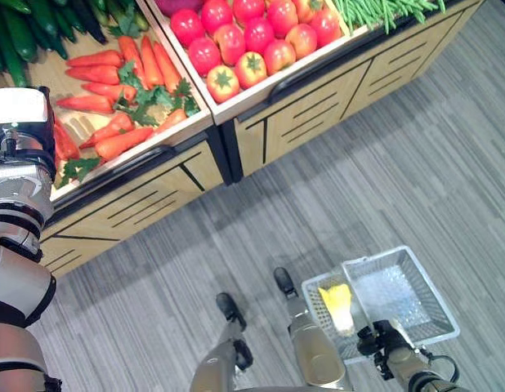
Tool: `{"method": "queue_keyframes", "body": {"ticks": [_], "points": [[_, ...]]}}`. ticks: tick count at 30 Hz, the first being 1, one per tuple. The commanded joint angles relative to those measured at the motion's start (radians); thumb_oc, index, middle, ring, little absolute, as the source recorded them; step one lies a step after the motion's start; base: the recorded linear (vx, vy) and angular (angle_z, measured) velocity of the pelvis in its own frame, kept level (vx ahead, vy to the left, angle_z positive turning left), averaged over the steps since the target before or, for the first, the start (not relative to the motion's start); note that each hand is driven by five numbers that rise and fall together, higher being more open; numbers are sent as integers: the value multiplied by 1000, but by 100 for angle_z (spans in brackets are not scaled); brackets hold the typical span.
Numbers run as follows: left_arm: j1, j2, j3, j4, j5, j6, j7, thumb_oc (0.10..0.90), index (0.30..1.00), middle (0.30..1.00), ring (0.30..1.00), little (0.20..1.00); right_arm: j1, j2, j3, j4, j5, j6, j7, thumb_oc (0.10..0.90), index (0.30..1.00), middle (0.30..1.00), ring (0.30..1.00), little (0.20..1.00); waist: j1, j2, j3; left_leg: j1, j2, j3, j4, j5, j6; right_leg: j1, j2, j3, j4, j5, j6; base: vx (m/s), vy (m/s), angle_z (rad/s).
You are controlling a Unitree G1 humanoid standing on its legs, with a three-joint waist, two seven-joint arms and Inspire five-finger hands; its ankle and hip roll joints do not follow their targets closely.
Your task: Get the vegetables into the basket
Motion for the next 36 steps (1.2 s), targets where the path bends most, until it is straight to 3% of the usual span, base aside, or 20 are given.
{"method": "queue_keyframes", "body": {"ticks": [1, 26, 28, 29, 30, 36], "points": [[-195, 54, 16, 73, -29, 59, 28, 900, 1000, 1000, 1000, 1000, 28, -35, 54, 2, 54, 13, -8, 400, 300, 300, 300, 300, 4, 17, -2, -5, 22, -67, 2, -14, -96, -41, -53, -39, 14, 21, 108, 6, -7, -9], [-75, 26, 115, 129, -30, 80, -44, 900, 1000, 1000, 1000, 1000, 9, -24, 86, -18, 77, 19, 11, 400, 300, 300, 300, 300, 21, 3, 19, -44, 28, -76, 2, -4, -99, -89, -37, -49, 11, 34, 96, 1, -1, -2], [-73, 25, 121, 129, -38, 80, -50, 516, 462, 462, 462, 462, 8, -24, 88, -19, 78, 19, 15, 400, 300, 300, 300, 300, 24, 1, 20, -49, 28, -81, 2, -3, -98, -92, -37, -52, 11, 35, 95, 0, 0, 0], [-73, 25, 121, 129, -38, 80, -50, 484, 418, 418, 418, 418, 8, -24, 88, -19, 78, 19, 15, 400, 300, 300, 300, 300, 24, 1, 20, -49, 28, -81, 2, -3, -98, -92, -37, -52, 11, 35, 95, 0, 0, 0], [-76, 26, 119, 126, -40, 77, -53, 400, 300, 300, 300, 300, 8, -24, 88, -19, 81, 21, 17, 400, 300, 300, 300, 300, 24, 0, 22, -52, 28, -84, 2, -1, -98, -94, -38, -55, 11, 36, 95, 0, 0, 0], [-85, 27, 112, 119, -37, 81, -59, 400, 300, 300, 300, 300, 8, -24, 96, -17, 80, 23, 25, 400, 300, 300, 300, 300, 27, -2, 26, -61, 26, -93, 2, 1, -96, -99, -37, -59, 12, 38, 92, 0, 0, 0]]}}
